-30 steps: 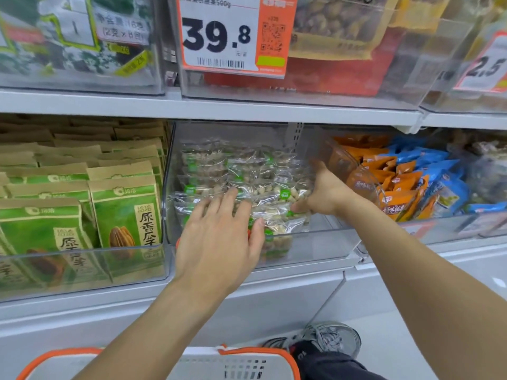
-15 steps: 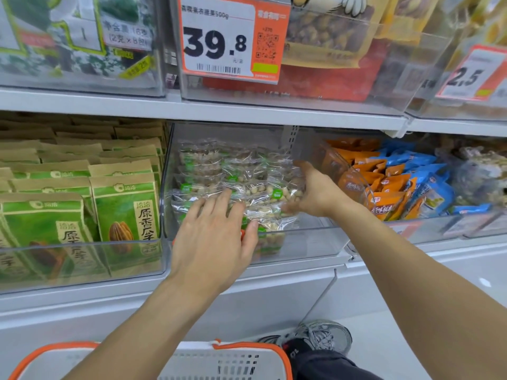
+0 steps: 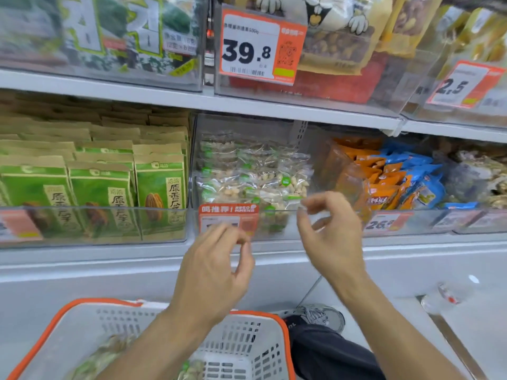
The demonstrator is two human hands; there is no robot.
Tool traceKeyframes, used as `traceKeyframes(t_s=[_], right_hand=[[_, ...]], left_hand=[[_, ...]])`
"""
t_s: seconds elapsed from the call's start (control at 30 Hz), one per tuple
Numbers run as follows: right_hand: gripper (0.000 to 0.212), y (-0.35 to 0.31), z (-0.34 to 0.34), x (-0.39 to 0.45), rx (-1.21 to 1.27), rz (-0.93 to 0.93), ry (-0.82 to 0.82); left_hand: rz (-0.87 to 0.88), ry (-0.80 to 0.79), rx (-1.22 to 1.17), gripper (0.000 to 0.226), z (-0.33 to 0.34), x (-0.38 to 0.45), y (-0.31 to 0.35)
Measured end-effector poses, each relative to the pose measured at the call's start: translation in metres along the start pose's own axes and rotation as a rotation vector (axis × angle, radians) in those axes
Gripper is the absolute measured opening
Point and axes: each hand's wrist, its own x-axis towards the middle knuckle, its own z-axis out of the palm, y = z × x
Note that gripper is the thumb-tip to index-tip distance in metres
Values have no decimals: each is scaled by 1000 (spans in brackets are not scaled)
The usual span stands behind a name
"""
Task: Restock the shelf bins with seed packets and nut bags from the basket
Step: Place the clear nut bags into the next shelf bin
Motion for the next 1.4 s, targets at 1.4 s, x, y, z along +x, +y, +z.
traceKeyframes(t_s=[1.4], right_hand=[[65,81,140,-339,-264,777,-1697]], left_hand=[[-1059,-951,327,26,-15,-334,-157]])
